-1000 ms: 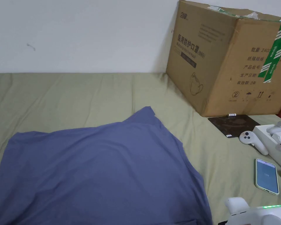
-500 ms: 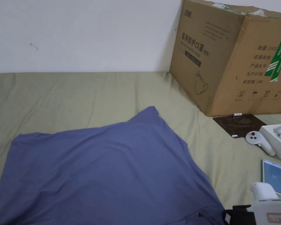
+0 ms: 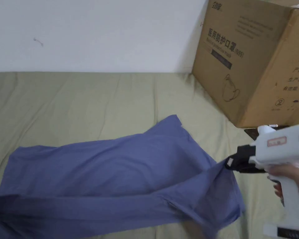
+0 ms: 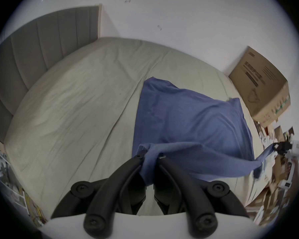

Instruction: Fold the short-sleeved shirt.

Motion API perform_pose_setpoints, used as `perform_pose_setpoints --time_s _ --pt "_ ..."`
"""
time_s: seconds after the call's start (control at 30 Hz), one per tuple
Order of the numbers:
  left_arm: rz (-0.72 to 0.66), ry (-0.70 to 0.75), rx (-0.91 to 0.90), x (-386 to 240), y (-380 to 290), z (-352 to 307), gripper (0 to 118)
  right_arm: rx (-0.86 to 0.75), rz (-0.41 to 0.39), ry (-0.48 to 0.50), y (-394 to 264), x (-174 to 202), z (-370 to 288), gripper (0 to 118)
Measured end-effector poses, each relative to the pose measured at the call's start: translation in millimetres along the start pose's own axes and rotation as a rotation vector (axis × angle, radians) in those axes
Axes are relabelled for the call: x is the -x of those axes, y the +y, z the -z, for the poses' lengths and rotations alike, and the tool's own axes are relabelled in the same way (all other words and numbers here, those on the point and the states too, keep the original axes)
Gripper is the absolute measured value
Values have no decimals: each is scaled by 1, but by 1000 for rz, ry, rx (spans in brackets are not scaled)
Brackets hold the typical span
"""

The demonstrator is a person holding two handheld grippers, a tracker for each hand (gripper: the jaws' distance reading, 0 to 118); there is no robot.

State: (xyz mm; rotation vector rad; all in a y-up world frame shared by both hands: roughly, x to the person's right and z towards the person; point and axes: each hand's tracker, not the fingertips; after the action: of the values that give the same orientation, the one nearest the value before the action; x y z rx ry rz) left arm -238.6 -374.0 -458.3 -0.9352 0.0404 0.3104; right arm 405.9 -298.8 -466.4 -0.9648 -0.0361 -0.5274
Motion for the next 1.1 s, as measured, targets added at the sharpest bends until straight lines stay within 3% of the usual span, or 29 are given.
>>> perform_pose_setpoints --time_s 0.17,0.23,0.27,0.3,0.33,0.4,0.5,0.6,0.67,0.7,0.73,0.77,0.8,0.83,0.87,0.93,1.0,1.1 --pt "-26 15 101 -4 41 67 10 -1 90 -60 48 -5 81 0" --pt "-60 54 94 1 46 81 46 -12 94 -105 51 -3 102 0" --pt "-67 71 89 0 45 80 76 -39 97 -139 50 -1 107 0" --pt "-65 64 87 2 46 82 109 -58 93 -132 47 -2 110 13" --pt "-72 63 75 4 45 78 118 -114 69 -137 43 1 107 44" --pt "-60 39 -10 4 45 61 113 -160 -2 -144 37 5 101 116" --pt "14 -8 -76 0 38 31 113 -249 -120 -125 12 9 64 118" --pt "132 -90 -229 -16 22 -13 113 -336 -224 -86 -18 21 21 118" --pt "191 -112 -328 -25 1 -43 111 -427 -269 -6 -53 27 -14 117" --pt "215 -130 -374 -28 -14 -62 101 -506 -280 41 -75 32 -30 114" --pt "223 -158 -439 -31 -28 -77 80 -582 -280 82 -95 35 -46 109" --pt "227 -170 -502 -34 -44 -94 46 -646 -293 137 -117 38 -63 96" --pt "233 -162 -542 -35 -54 -104 2 -689 -291 168 -133 42 -75 51" --pt "251 -129 -574 -40 -66 -116 1 -725 -282 183 -148 41 -82 3" --pt "273 -67 -579 -44 -75 -127 1 -730 -289 165 -160 46 -89 0" --pt "270 -103 -588 -38 -82 -135 1 -721 -260 144 -175 51 -98 0" --pt "284 -110 -556 -37 -75 -135 1 -672 -223 213 -181 58 -103 0" --pt "270 -68 -208 -28 -43 -98 1 -613 -217 206 -180 57 -101 0"
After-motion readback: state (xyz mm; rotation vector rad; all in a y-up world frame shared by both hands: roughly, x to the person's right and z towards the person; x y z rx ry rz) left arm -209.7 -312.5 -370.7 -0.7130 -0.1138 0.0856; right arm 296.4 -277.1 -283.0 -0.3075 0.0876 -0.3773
